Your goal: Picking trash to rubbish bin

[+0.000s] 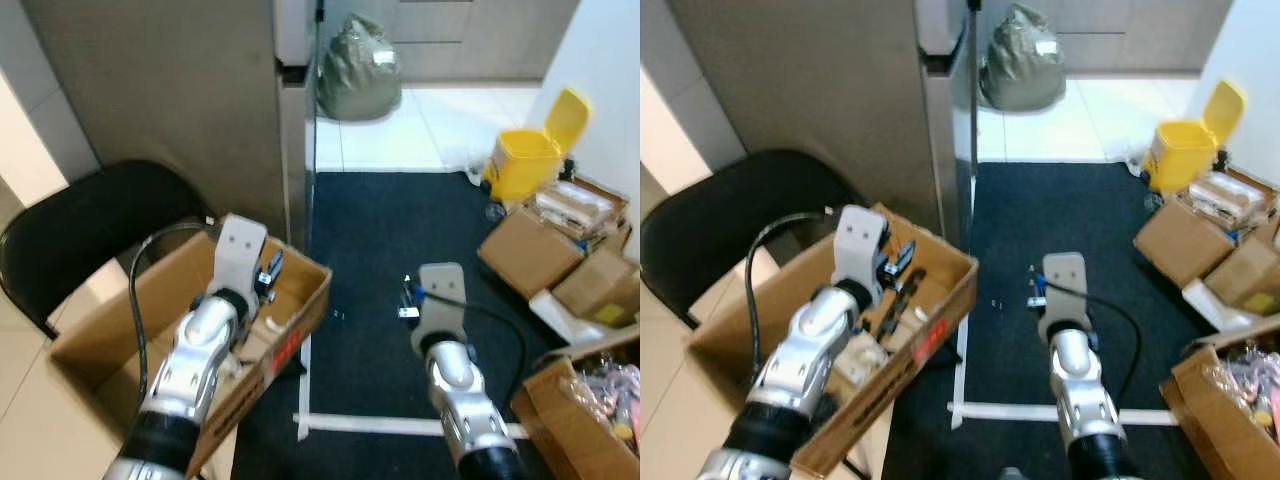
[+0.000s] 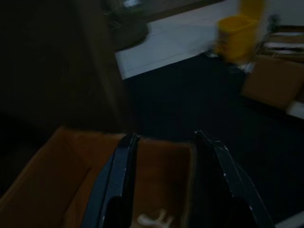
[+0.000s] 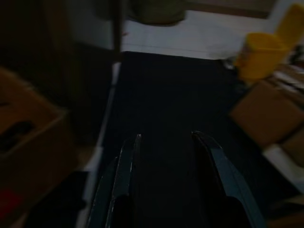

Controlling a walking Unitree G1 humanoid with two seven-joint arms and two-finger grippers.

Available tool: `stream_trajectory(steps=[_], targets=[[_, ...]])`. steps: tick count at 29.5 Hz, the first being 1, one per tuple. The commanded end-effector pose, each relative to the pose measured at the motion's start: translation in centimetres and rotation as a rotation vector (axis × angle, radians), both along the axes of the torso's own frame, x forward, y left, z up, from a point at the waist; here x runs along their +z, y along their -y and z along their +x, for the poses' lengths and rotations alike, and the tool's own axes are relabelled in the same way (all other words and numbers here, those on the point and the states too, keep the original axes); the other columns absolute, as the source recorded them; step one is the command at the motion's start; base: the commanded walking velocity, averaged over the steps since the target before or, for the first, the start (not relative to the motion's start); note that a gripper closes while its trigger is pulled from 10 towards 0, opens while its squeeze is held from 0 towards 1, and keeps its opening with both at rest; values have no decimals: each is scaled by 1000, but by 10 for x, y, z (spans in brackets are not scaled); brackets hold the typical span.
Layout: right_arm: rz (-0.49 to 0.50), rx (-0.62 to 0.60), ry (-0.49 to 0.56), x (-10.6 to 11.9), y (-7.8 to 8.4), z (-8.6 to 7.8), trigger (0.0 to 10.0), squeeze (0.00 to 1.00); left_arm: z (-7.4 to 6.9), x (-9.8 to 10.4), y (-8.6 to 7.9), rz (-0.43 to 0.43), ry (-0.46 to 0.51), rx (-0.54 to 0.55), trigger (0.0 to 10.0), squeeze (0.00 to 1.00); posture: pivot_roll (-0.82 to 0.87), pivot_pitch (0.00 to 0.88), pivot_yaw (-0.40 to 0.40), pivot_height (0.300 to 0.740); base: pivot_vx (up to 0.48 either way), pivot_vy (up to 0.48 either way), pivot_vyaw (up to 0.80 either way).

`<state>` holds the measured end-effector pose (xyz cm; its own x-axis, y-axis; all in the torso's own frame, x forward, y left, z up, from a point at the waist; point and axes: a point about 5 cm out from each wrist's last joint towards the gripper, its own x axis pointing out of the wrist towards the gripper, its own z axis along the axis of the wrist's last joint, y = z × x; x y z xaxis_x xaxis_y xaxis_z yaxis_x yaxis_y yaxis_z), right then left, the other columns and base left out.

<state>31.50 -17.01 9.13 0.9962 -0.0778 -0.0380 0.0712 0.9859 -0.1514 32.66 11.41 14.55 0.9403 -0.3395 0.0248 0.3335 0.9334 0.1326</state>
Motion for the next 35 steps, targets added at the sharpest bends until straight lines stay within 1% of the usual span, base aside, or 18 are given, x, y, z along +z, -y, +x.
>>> stream_trajectory(steps=[1, 4, 12, 18, 22, 23, 24, 25, 27, 29, 31, 32, 34, 35], targets=[[5, -25, -22, -4, 3, -4, 10000, 0, -2, -6, -2, 38, -19, -3, 10000, 0, -23, 69, 64, 740, 0, 0, -800], [21, -57, -40, -7, 8, -6, 10000, 0, -3, -12, -3, 83, -30, -1, 10000, 0, -24, 64, 66, 740, 0, 0, -800], [25, -94, -53, -12, 11, -13, 10000, 0, -4, -17, -6, 82, -50, 7, 10000, 0, -28, 50, 70, 740, 0, 0, -800], [20, -115, -56, -14, 7, -17, 10000, 0, -3, -23, -10, 100, -58, 48, 10000, 0, -30, 29, 61, 740, 0, 0, -800], [6, -95, -55, -15, 4, -18, 10000, 0, -3, -24, -11, 96, -54, 63, 10000, 0, -29, 25, 60, 740, 0, 0, -800], [-10, -87, -58, -18, 2, -18, 10000, 0, -3, -31, -14, 87, -67, 85, 10000, 0, -32, 15, 58, 740, 0, 0, -800], [-10, -87, -58, -18, 2, -18, 10000, 0, -3, -31, -14, 87, -67, 85, 10000, 0, -32, 15, 58, 740, 0, 0, -800], [-19, -81, -72, -24, 2, -19, 10000, 0, -5, -41, -18, 88, -90, 100, 10000, 0, -30, 0, 60, 740, 0, 0, -800], [-21, -77, -80, -26, 2, -19, 10000, 0, -6, -45, -20, 94, -95, 104, 10000, 0, -30, 0, 60, 740, 0, 0, -800], [-5, -74, -99, -31, 3, -19, 10000, 0, -8, -55, -25, 94, -132, 124, 10000, 0, -33, 0, 60, 740, 0, 0, -800], [4, -74, -104, -33, 3, -19, 10000, 0, -8, -57, -26, 94, -142, 129, 10000, 0, -33, 0, 60, 740, 0, 0, -800], [6, -79, -110, -34, 4, -19, 10000, 0, -8, -62, -29, 97, -165, 143, 10000, 0, -36, 0, 59, 740, 0, 0, -800], [8, -92, -139, -39, 7, -19, 10000, 0, -9, -70, -33, 99, -205, 166, 10000, 0, -26, 0, 50, 740, 0, 0, -800], [15, -88, -170, -44, 7, -20, 10000, 0, -10, -74, -35, 98, -223, 175, 10000, 0, -25, 0, 50, 740, 0, 0, -800]])
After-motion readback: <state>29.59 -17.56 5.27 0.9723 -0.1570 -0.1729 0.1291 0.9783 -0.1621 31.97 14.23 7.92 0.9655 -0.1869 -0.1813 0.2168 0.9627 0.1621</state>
